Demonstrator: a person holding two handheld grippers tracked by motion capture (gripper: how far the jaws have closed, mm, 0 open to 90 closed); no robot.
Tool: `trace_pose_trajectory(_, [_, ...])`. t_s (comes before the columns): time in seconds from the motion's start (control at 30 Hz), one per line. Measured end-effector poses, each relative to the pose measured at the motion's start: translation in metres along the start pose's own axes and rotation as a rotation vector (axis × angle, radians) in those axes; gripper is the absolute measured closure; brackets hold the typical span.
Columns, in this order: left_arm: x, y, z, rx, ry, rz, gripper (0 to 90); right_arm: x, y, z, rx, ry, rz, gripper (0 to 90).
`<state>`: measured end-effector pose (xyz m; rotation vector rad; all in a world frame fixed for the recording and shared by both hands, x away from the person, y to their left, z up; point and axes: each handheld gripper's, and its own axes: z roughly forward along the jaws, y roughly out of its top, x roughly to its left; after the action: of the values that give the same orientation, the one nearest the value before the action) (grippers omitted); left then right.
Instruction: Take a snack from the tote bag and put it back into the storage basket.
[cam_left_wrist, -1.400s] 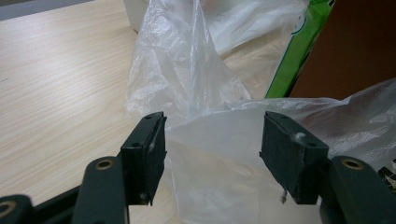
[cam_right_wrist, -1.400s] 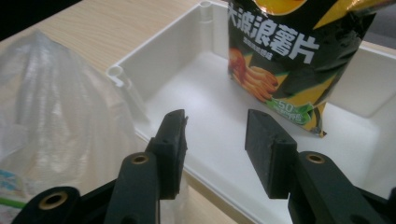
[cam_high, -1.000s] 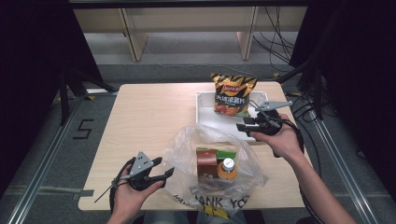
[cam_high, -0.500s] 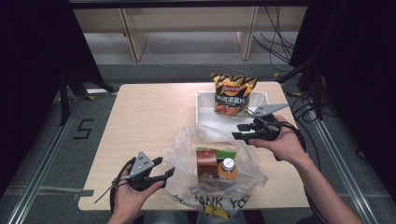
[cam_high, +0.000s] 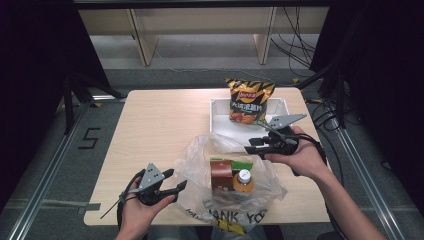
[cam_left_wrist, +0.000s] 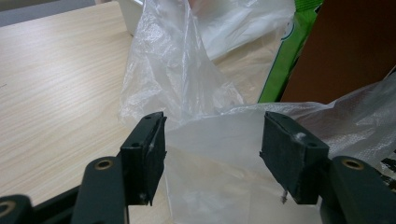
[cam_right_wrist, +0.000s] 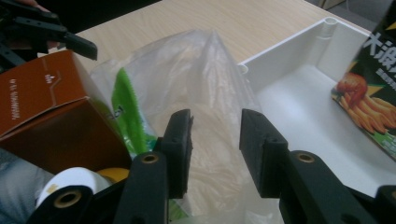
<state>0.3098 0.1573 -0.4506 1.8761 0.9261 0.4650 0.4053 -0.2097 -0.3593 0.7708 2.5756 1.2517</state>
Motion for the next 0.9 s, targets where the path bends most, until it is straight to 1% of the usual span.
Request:
trace_pose_trajectory(0.03, [0.0, 0.0, 0.0, 0.0, 0.0, 0.004, 39.5, 0.002, 0.0, 0.0, -0.004, 0.003, -0.004, 64.3])
trace_pose_trajectory(0.07, [0.001, 0.001, 0.0, 0.0, 0.0, 0.018, 39.5, 0.004, 0.001, 0.0, -0.002, 0.013, 0.003, 64.3])
trace_pose_trajectory(0.1, [0.0, 0.0, 0.0, -0.002, -0.001, 0.002, 39.4, 0.007, 0.0, 0.001, -0.008, 0.005, 0.018, 64.3])
trace_pose_trajectory(0.13, [-0.001, 0.0, 0.0, 0.0, 0.003, -0.002, 39.5, 0.008, 0.001, 0.001, 0.0, 0.013, 0.005, 64.3])
trace_pose_trajectory(0.17, [-0.001, -0.001, 0.001, -0.002, -0.003, -0.001, 39.4, 0.009, 0.0, 0.002, -0.002, 0.022, 0.011, 64.3])
trace_pose_trajectory(0.2, [-0.001, -0.001, 0.001, -0.001, -0.002, 0.0, 39.5, 0.009, 0.001, 0.002, 0.006, 0.021, 0.002, 64.2])
trace_pose_trajectory(0.23, [-0.001, -0.001, 0.001, -0.001, -0.003, 0.0, 39.4, 0.01, 0.001, 0.001, 0.004, 0.031, 0.004, 64.2])
trace_pose_trajectory(0.27, [-0.001, -0.001, 0.001, -0.001, -0.003, 0.0, 39.5, 0.011, 0.001, 0.002, 0.004, 0.037, 0.012, 64.2])
trace_pose_trajectory(0.3, [-0.001, -0.001, 0.001, -0.002, -0.003, 0.0, 39.4, 0.011, 0.002, 0.001, -0.004, 0.032, -0.001, 64.2])
trace_pose_trajectory(0.33, [-0.001, 0.0, 0.001, -0.003, -0.003, -0.001, 39.4, 0.012, 0.002, 0.0, -0.004, 0.043, 0.007, 64.1])
trace_pose_trajectory(0.37, [-0.001, 0.0, 0.001, -0.003, -0.003, -0.001, 39.4, 0.013, 0.002, 0.001, -0.004, 0.045, 0.011, 64.1])
trace_pose_trajectory(0.4, [-0.001, 0.0, 0.001, -0.003, -0.003, -0.001, 39.4, 0.013, 0.003, 0.0, -0.006, 0.042, 0.0, 64.0])
trace_pose_trajectory(0.43, [-0.001, 0.0, 0.001, -0.003, -0.003, 0.0, 39.4, 0.015, 0.003, 0.001, -0.007, 0.04, 0.01, 63.9])
trace_pose_trajectory(0.47, [-0.001, 0.0, 0.001, -0.002, -0.003, 0.008, 39.4, 0.016, 0.002, 0.002, -0.007, 0.061, 0.006, 63.7])
trace_pose_trajectory(0.5, [-0.001, 0.0, 0.0, -0.003, -0.001, 0.012, 39.4, 0.016, 0.002, 0.002, 0.003, 0.06, 0.005, 63.5])
trace_pose_trajectory(0.53, [-0.001, 0.0, 0.0, -0.001, 0.001, 0.012, 39.4, 0.015, 0.002, 0.004, 0.006, 0.05, -0.024, 63.3])
trace_pose_trajectory(0.57, [-0.001, 0.0, 0.0, -0.002, 0.001, 0.012, 39.4, 0.016, 0.001, 0.006, 0.0, 0.059, -0.017, 63.1])
trace_pose_trajectory(0.6, [-0.001, 0.0, 0.0, -0.002, 0.001, 0.012, 39.4, 0.018, -0.001, 0.008, 0.009, 0.068, 0.011, 63.0])
trace_pose_trajectory(0.63, [-0.001, 0.0, -0.001, 0.0, 0.002, 0.012, 39.4, 0.018, -0.001, 0.009, 0.023, 0.074, 0.001, 62.7])
trace_pose_trajectory(0.67, [-0.001, 0.0, 0.0, 0.0, 0.003, 0.013, 39.3, 0.017, -0.002, 0.011, 0.02, 0.079, -0.01, 62.3])
trace_pose_trajectory(0.7, [-0.001, 0.0, 0.0, -0.002, 0.001, 0.013, 39.3, 0.017, -0.002, 0.012, 0.032, 0.079, -0.007, 62.0])
trace_pose_trajectory(0.73, [-0.001, 0.0, 0.0, -0.002, 0.001, 0.013, 39.3, 0.019, -0.003, 0.013, 0.031, 0.083, 0.014, 61.9])
trace_pose_trajectory(0.8, [0.0, 0.0, -0.001, 0.006, 0.005, 0.019, 39.3, 0.018, -0.003, 0.015, 0.028, 0.092, 0.01, 61.6])
trace_pose_trajectory(0.83, [0.0, 0.0, 0.0, 0.004, 0.0, 0.017, 39.3, 0.018, -0.003, 0.014, 0.037, 0.097, 0.009, 61.5])
trace_pose_trajectory(0.87, [0.0, 0.0, 0.0, 0.003, -0.001, 0.006, 39.3, 0.018, -0.003, 0.015, 0.04, 0.094, 0.006, 61.5])
trace_pose_trajectory(0.9, [0.0, 0.0, 0.0, 0.003, -0.001, 0.007, 39.3, 0.019, -0.003, 0.017, 0.04, 0.092, 0.017, 61.5])
